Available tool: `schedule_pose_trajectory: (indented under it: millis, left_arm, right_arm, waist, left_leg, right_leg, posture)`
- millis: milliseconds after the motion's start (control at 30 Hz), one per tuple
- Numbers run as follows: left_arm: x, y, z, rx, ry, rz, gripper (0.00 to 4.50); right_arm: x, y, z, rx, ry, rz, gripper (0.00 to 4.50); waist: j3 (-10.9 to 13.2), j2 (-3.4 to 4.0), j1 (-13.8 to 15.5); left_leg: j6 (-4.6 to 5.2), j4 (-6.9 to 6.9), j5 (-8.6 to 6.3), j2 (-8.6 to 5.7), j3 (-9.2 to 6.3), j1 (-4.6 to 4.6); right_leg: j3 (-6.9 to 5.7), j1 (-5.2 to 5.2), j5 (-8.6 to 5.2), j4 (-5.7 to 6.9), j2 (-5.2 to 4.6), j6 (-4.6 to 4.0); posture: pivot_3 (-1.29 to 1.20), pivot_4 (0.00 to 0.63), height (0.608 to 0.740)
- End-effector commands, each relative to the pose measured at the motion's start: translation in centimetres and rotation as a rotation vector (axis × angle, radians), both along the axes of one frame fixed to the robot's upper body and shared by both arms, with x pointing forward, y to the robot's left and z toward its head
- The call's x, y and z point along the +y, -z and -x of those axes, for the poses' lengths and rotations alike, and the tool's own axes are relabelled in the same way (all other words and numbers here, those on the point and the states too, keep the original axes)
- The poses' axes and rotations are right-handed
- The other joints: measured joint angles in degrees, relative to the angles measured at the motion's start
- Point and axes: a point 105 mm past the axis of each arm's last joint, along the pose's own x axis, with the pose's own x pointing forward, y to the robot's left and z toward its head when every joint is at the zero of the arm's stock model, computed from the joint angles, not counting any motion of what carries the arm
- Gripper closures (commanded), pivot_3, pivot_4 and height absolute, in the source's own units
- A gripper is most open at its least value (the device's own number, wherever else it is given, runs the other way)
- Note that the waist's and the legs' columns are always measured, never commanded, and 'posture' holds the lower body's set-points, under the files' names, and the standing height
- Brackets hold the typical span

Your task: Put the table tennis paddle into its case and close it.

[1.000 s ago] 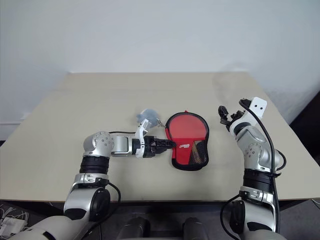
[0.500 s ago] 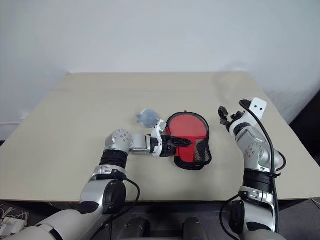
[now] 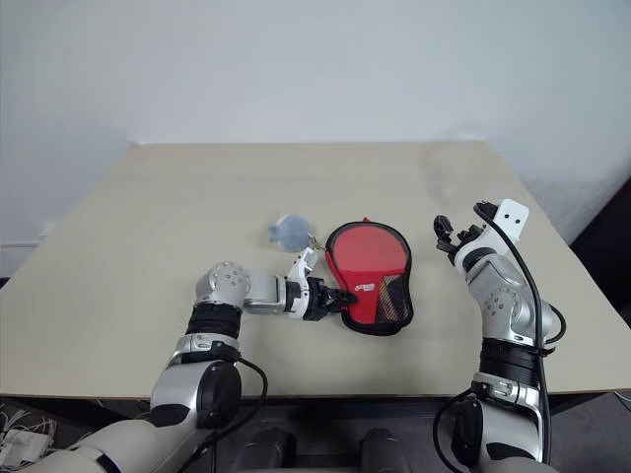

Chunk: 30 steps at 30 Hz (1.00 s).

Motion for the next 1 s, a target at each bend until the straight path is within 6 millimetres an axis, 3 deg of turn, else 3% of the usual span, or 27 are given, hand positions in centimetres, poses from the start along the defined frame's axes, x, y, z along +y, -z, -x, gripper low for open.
schedule_pose_trajectory:
  millis: [33,267,500,1000]
  left_arm:
    - [-0.5,-0.8,0.6,-0.001,0.041,0.037,4.47]
    - [-0.7,0.2,2.6,0.084,0.120,0.010,4.47]
    - [-1.9,0.8,5.7,0.183,0.235,0.129,4.47]
    - [-1.5,0.4,11.4,0.110,0.514,0.062,4.47]
  right_arm:
    - [-0.4,-2.5,-0.1,-0.079,0.015,0.018,0.00]
    - [-0.5,-2.7,-0.3,-0.085,0.019,0.036,0.00]
    - [0.3,-2.6,-0.5,-0.082,-0.013,0.051,0.00]
    - [1.1,-2.0,-0.5,-0.057,-0.044,0.082,0.00]
  waist:
    - [0.0,0.00,0.0]
    - [0.0,0.00,0.0]
    - [-0.1,0.08,0.1]
    - [-0.1,0.16,0.1]
  left_leg:
    - [0.00,0.00,0.00,0.00,0.00,0.00]
    - [0.00,-0.02,0.00,0.00,0.00,0.01]
    - [0.00,-0.01,0.00,0.00,-0.03,0.02]
    - [0.00,0.00,0.00,-0.06,-0.10,0.04]
  right_leg:
    - [0.00,0.00,0.00,-0.01,0.00,0.00]
    - [0.00,0.00,0.00,-0.01,0.00,0.00]
    - [-0.01,0.05,-0.01,-0.01,-0.01,0.01]
    - [0.00,0.13,-0.09,-0.03,-0.04,0.00]
  posture:
    - [0.00,0.000,0.740]
    - [0.00,0.000,0.740]
    - [0.00,0.000,0.740]
    - [0.00,0.000,0.740]
